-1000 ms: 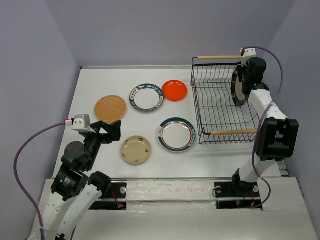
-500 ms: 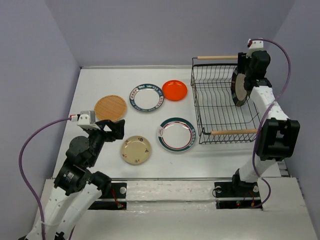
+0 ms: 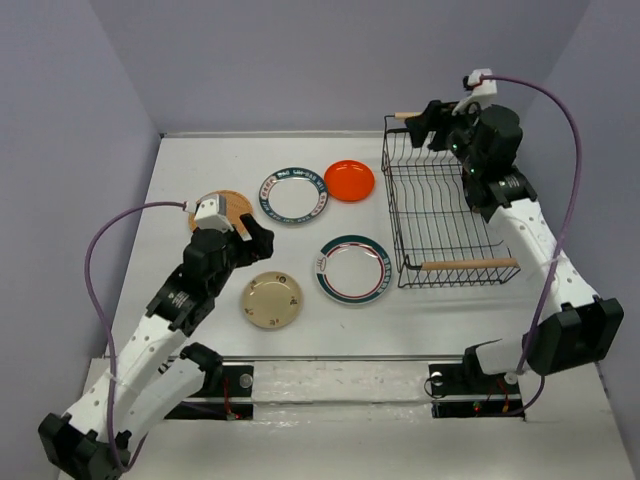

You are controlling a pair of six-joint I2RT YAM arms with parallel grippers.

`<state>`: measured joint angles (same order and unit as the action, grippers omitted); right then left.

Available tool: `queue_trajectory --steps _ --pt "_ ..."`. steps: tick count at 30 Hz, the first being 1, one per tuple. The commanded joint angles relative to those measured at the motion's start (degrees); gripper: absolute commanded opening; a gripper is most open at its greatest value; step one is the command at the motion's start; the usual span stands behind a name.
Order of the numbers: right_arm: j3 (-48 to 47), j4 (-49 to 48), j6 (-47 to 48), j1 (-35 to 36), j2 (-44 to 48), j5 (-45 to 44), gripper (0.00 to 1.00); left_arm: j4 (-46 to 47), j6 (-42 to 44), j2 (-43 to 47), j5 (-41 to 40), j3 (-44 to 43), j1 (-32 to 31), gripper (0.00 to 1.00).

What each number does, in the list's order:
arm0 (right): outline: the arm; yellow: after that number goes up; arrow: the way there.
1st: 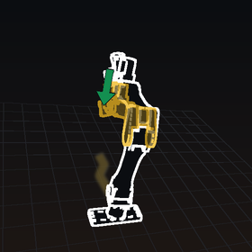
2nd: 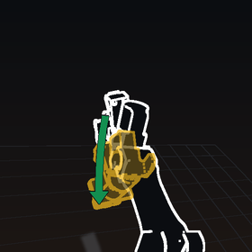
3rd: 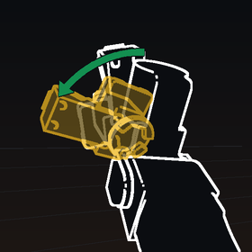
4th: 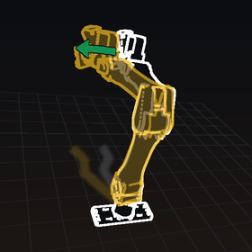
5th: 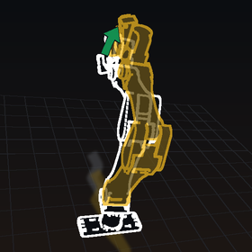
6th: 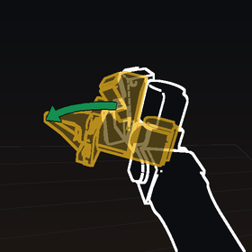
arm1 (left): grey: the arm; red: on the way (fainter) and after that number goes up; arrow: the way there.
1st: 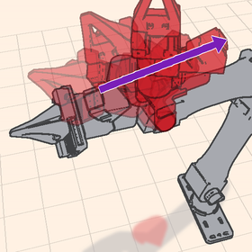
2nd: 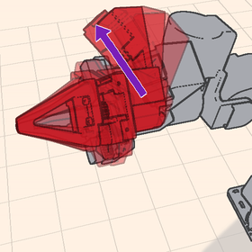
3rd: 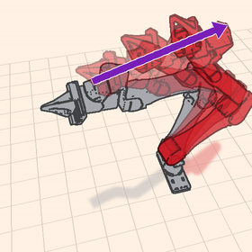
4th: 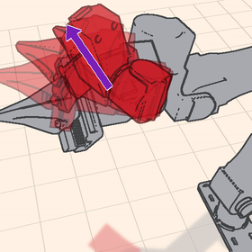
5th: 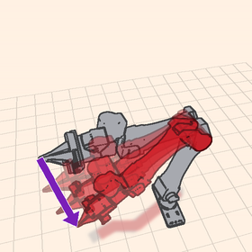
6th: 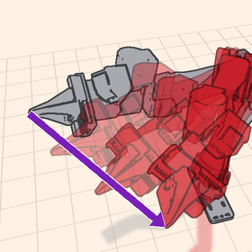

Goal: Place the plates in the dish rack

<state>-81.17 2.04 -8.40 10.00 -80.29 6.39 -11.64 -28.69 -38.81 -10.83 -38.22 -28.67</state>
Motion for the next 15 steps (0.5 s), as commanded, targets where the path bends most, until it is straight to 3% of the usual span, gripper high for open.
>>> queue_trajectory --steps 1,4,8,11,15 --pt "5.4 -1.3 -6.7 6.7 5.2 8.4 0.75 5.3 -9.6 -5.4 -2.7 0.8 2.1 0.93" --pt "11.8 -4.9 -10.4 9.0 9.3 13.1 0.75 10.2 -16.9 -7.9 -1.7 3.2 6.5 0.90" --pt "14.9 0.0 -7.8 11.1 13.0 15.7 0.75 17.2 -24.9 -9.0 5.0 9.9 20.1 0.82" --pt "16.8 1.6 -8.5 11.7 16.6 15.9 0.75 18.0 -28.0 -9.2 3.5 13.4 24.2 0.79" --pt "22.1 -4.3 -12.9 12.8 20.1 22.9 0.75 19.1 -29.6 -12.0 -0.3 14.5 27.9 0.78"
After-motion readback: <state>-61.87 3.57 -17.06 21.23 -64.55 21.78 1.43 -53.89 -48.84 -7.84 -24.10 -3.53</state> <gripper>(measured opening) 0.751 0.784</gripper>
